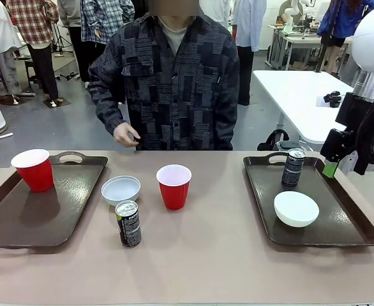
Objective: Prepare tableware on both trays.
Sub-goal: Pick up a Picnic Bowl from the table and place it on a Handle tray.
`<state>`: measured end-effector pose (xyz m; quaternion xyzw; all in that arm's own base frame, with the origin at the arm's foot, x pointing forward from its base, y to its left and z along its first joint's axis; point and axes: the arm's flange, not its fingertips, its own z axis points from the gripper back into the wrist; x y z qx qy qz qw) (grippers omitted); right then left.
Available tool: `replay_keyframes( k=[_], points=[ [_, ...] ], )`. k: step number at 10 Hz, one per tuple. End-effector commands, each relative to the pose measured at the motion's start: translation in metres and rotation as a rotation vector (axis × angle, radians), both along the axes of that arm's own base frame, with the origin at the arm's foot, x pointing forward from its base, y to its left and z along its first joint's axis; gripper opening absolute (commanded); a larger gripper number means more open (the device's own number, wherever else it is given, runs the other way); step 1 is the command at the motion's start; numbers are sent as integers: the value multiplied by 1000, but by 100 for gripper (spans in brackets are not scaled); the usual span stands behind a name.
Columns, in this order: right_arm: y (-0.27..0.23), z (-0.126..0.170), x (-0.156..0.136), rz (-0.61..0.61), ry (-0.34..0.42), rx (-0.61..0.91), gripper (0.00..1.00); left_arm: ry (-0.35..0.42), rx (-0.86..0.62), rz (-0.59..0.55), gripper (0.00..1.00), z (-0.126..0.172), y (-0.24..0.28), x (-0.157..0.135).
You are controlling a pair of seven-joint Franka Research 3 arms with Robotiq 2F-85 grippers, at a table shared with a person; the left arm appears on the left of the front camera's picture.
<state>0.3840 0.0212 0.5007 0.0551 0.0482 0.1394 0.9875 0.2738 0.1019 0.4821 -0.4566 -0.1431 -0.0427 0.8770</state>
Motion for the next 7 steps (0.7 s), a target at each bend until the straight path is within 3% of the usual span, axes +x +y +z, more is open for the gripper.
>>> replay_keyframes(
  k=[1,3,4,7],
  points=[
    [-20,4,-6,7,84,239,95,13,215,96,100,14,-18,11],
    [-31,4,-11,17,196,460,95,-39,454,129,100,48,-55,36],
    [-40,2,-13,8,250,562,95,-124,570,107,100,66,-80,48],
    [-77,-11,-26,-76,312,766,95,-193,768,-32,100,91,-162,66]
  ],
)
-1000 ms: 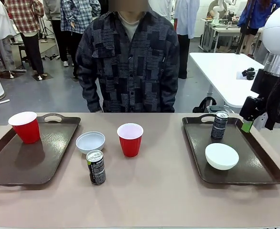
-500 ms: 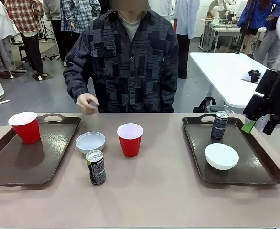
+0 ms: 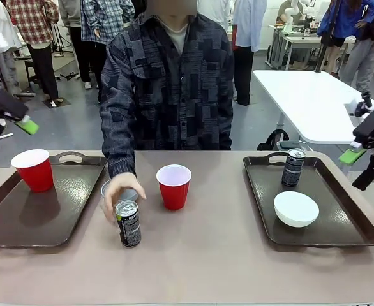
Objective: Prepare tableware on both trays.
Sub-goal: Pick up a Picnic Bowl from the table and place it on a Handle tray.
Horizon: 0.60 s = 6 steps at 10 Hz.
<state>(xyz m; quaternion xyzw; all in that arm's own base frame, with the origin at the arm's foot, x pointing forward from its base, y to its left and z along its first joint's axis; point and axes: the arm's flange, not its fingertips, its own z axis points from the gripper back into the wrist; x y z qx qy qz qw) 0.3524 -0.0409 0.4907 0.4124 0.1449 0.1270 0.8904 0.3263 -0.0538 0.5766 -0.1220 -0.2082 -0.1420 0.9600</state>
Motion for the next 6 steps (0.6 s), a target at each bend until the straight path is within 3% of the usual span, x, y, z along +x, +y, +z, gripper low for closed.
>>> replay_keyframes(
  k=[1,3,6],
  points=[
    [-30,-9,3,-161,24,78,95,27,130,-36,100,-2,-28,22],
    [-49,-16,-16,-273,-15,35,95,41,209,-78,100,-2,-64,32],
    [-57,-18,-24,-448,-162,-23,95,15,277,-119,100,-10,-109,31]
  ],
)
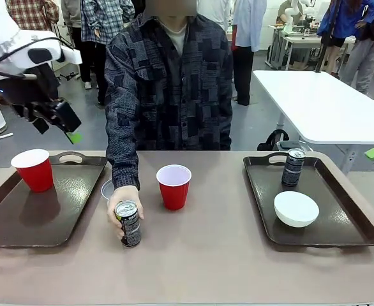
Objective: Prepare tableware on both trays.
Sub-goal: Pick up a Picnic Bowl from the table and place it on a Handle tray.
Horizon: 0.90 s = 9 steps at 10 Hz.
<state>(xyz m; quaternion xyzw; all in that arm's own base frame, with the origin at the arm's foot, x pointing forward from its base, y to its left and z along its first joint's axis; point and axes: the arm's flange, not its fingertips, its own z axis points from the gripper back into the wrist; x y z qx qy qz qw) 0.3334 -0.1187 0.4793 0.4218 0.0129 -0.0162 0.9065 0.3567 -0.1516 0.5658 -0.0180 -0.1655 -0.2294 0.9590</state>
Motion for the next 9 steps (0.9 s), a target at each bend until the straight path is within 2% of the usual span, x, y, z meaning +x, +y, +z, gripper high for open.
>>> replay_keyframes(
  k=[1,3,4,5,6,7,8,9],
  points=[
    [21,-10,-1,-107,-57,-28,95,-21,35,9,100,-3,-22,1],
    [23,-13,4,-184,-98,-51,95,-20,52,15,100,-10,-37,6],
    [25,-17,7,-177,-85,-57,95,-20,49,15,100,-15,-43,8],
    [31,-21,11,-126,-76,-63,95,-16,16,18,100,-17,-44,6],
    [11,-10,6,-146,-91,-56,95,26,-84,18,100,-5,-26,-10],
    [11,-10,6,-146,-91,-56,95,-3,28,-14,100,-17,-38,3],
    [11,-10,6,-146,-91,-56,95,6,-5,-4,100,-16,-37,2],
    [11,-10,6,-146,-91,-56,95,10,-42,-126,100,-8,9,-73]
  ],
)
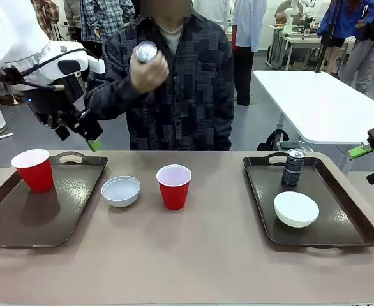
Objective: Prepare tableware on both trays.
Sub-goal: Pick up a Picnic Bowl from the table and place it on a Handle tray.
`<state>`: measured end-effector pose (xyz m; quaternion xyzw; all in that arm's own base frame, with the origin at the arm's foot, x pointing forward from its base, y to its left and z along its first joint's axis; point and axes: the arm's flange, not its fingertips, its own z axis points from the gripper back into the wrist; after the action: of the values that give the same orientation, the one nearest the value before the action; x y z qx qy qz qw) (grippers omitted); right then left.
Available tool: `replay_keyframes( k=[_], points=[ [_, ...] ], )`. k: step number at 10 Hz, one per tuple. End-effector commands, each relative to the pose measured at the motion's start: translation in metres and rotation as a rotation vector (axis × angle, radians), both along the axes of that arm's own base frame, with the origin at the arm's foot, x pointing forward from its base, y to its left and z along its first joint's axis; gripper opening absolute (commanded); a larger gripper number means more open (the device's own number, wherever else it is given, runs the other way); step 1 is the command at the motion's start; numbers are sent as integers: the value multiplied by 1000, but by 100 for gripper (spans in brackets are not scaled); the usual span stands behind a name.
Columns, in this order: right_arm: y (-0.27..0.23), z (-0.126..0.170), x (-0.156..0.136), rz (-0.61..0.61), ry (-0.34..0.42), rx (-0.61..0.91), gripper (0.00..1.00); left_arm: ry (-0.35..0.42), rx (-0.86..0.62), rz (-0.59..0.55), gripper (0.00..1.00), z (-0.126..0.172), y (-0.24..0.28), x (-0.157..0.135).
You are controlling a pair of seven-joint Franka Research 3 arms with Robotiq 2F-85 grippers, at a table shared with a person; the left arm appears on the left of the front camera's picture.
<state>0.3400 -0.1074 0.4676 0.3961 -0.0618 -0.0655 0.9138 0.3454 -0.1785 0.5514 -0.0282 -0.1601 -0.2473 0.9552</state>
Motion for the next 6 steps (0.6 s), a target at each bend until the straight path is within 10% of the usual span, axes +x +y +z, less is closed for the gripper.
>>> replay_keyframes(
  k=[1,6],
  points=[
    [0,2,-1,6,2,0,95,-21,-11,-122,100,3,48,-94],
    [0,2,-1,6,2,0,95,8,-71,-14,100,1,59,-75]
  ],
)
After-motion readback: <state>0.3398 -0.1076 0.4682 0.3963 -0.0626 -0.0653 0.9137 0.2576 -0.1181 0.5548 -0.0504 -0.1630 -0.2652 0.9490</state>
